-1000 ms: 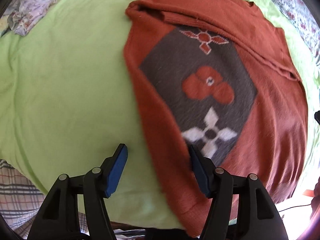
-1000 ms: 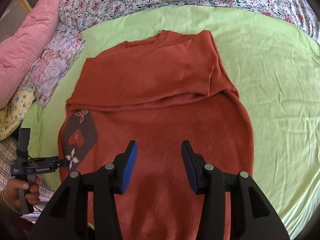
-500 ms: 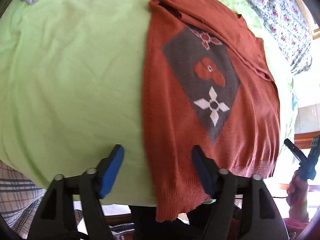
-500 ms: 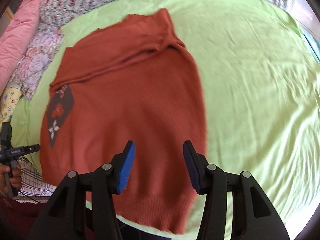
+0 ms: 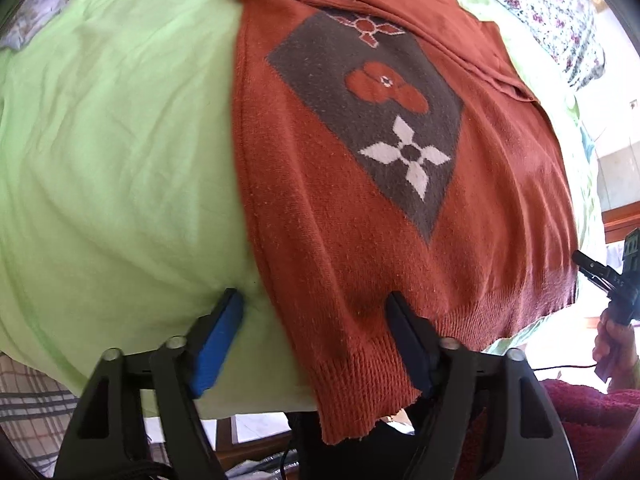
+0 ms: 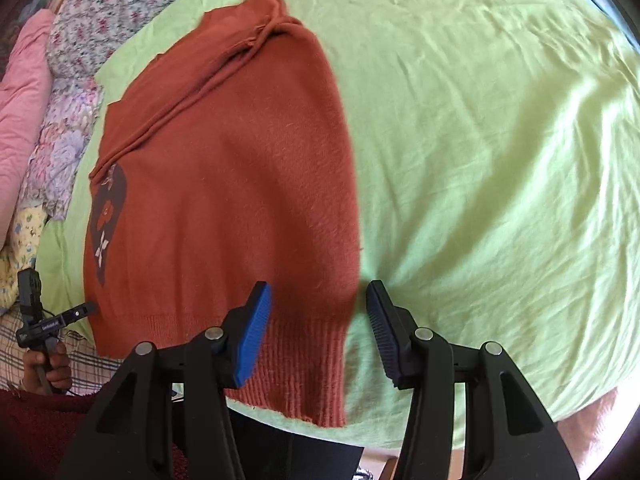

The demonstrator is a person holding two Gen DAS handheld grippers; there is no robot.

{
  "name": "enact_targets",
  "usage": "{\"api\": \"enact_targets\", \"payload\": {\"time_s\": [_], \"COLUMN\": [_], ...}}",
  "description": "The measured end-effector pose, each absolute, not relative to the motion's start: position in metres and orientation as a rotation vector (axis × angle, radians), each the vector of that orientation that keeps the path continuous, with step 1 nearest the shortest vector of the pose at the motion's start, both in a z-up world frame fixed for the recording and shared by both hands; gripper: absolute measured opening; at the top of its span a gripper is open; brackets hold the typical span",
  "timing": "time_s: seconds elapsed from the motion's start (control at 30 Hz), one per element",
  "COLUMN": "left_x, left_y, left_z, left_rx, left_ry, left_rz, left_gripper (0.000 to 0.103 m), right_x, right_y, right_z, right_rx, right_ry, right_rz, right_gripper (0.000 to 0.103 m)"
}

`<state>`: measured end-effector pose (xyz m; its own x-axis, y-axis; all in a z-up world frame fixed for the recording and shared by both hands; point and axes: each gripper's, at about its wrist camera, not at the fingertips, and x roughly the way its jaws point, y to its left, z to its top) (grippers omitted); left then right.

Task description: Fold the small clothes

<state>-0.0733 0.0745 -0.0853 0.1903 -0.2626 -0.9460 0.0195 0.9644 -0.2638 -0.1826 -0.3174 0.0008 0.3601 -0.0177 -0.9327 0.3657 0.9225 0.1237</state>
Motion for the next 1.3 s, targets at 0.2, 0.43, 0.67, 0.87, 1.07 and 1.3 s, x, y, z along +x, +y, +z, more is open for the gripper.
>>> {"api": "enact_targets", "payload": {"time_s": [0.2, 0.43, 0.67, 0.87, 1.07, 1.3], "left_x": [-0.079, -0.095, -0.108, -0.099, -0.098, -0.081], "left_y": [0.066, 0.075, 0.095, 0.099, 0.102, 0.107], "left_z": [-0.085, -0.070, -0.062, -0.053, -0.069, -0.037], "left_rx": [-0.165, -0.284, -0.359, -0.410, -0.423, -0.487], "left_ry": [1.352, 1.295, 1.227, 1.181, 1.218, 1.117], "left_rz": [-0.207, -0.316, -0.333, -0.356, -0.350, -0.352], "left_gripper": [0.041, 0.003, 0.003, 0.003, 0.002, 0.002], "right_x": [-0.189, -0.193, -0.205, -0.208, -0.205, -0.186], "right_y": [-0.310, -0.308, -0.315, -0.320, -0.325, -0.333], "right_z": [-0.002, -0.001, 0.011, 0.021, 0.020, 0.042], "right_rx": [0.324, 0.321, 0.356, 0.425, 0.429, 0.495], "right_ry": [1.191, 1.180, 1.136, 1.092, 1.115, 1.035], "right_rz": [-0.194, -0.167, -0.141, -0.120, -0.104, -0.042], "right_gripper": [0.050, 0.010, 0.010, 0.009, 0.009, 0.009]}}
